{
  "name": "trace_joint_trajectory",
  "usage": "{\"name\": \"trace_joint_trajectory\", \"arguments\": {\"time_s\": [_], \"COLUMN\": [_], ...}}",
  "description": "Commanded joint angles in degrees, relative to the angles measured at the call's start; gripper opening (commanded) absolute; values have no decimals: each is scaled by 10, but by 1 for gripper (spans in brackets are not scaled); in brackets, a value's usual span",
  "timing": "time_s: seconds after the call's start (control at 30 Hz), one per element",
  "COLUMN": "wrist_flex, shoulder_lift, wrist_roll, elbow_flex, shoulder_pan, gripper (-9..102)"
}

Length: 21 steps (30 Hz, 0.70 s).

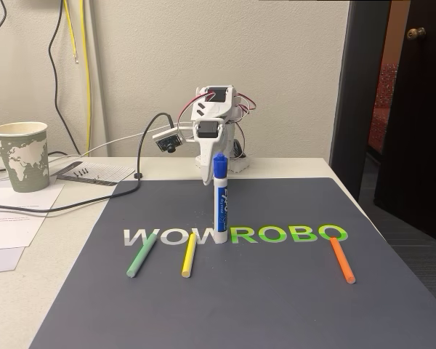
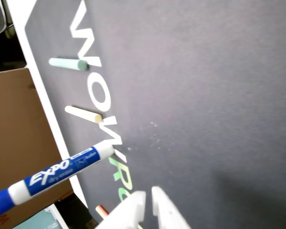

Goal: Pick up the blue marker.

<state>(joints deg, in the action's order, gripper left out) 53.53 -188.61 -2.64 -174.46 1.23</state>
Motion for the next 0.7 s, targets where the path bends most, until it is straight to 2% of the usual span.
{"name": "trace_joint_trajectory", "arguments": {"time_s": [0.0, 0.3, 0.53, 0.67], "wrist_flex": [-15, -42, -104, -150], "shoulder_lift": [-33, -33, -33, -33], "wrist_roll": [-1, -40, 53, 70], "elbow_flex": [1, 1, 1, 1], "shoulder_pan": [-3, 2, 4, 4], "gripper": [0, 0, 2, 3]}}
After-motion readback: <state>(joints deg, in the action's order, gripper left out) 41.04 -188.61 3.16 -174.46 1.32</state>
